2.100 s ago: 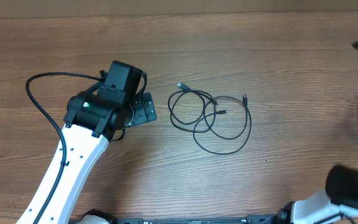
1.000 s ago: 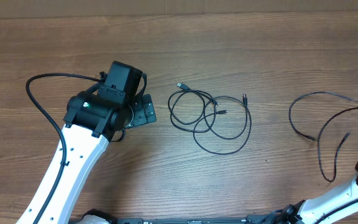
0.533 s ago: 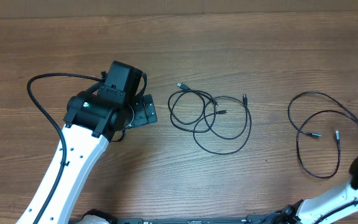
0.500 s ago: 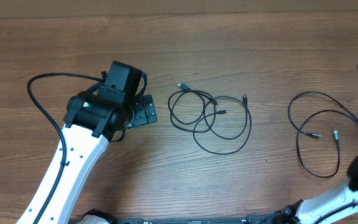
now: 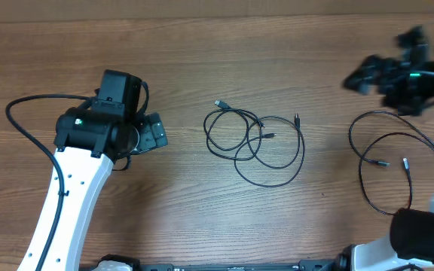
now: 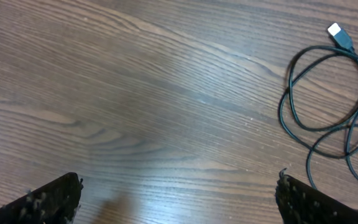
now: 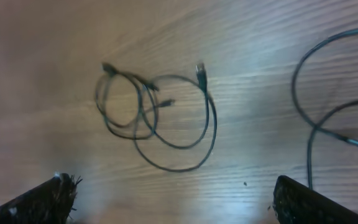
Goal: Untangle cables
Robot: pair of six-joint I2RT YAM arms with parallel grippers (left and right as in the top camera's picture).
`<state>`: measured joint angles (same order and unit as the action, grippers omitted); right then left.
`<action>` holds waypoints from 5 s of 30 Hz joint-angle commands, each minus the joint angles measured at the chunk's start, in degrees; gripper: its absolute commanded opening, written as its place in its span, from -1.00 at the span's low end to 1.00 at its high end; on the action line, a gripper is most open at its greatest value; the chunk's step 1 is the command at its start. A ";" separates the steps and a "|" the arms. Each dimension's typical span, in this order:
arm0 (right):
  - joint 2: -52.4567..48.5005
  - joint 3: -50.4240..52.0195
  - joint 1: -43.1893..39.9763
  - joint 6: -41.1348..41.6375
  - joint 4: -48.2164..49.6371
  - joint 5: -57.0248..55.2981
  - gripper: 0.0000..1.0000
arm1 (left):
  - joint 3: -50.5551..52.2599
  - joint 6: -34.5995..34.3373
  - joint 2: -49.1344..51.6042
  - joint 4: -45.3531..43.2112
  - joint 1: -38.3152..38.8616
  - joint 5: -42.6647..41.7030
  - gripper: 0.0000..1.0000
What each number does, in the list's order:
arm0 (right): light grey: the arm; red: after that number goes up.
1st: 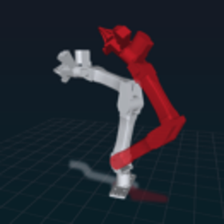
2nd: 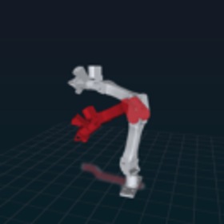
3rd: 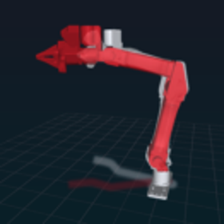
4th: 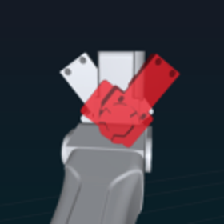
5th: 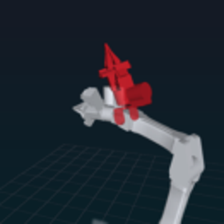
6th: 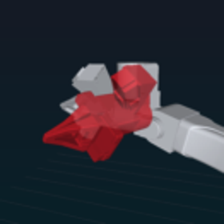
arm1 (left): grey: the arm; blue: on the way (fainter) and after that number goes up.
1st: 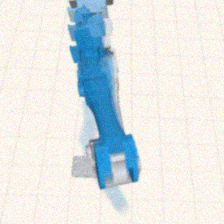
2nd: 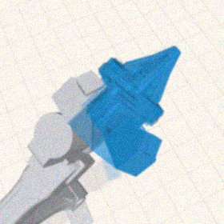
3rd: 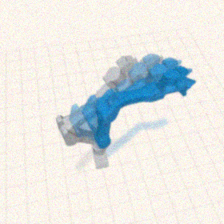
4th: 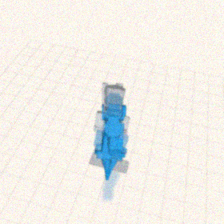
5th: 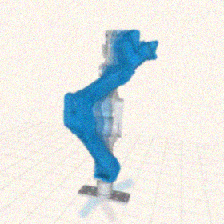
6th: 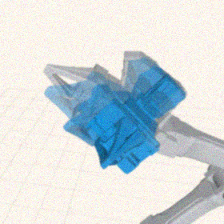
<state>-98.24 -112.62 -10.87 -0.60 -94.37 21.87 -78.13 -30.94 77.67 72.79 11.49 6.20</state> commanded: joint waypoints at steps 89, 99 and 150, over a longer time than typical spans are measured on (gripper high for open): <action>-1.09 43.23 30.12 18.18 59.45 -11.32 -0.92 | 0.13 1.33 0.17 1.90 -0.33 -1.38 0.99; 3.30 6.97 17.38 15.74 30.91 -20.04 -0.93 | 0.13 1.33 0.17 1.75 -0.33 -1.38 1.00; -5.95 -1.95 5.51 4.15 3.85 0.26 0.61 | 0.13 2.27 0.17 -0.66 -0.33 -3.06 0.99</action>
<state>-105.47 -114.67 -9.54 4.23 -90.94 21.69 -78.02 -29.78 77.69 72.44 11.46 3.60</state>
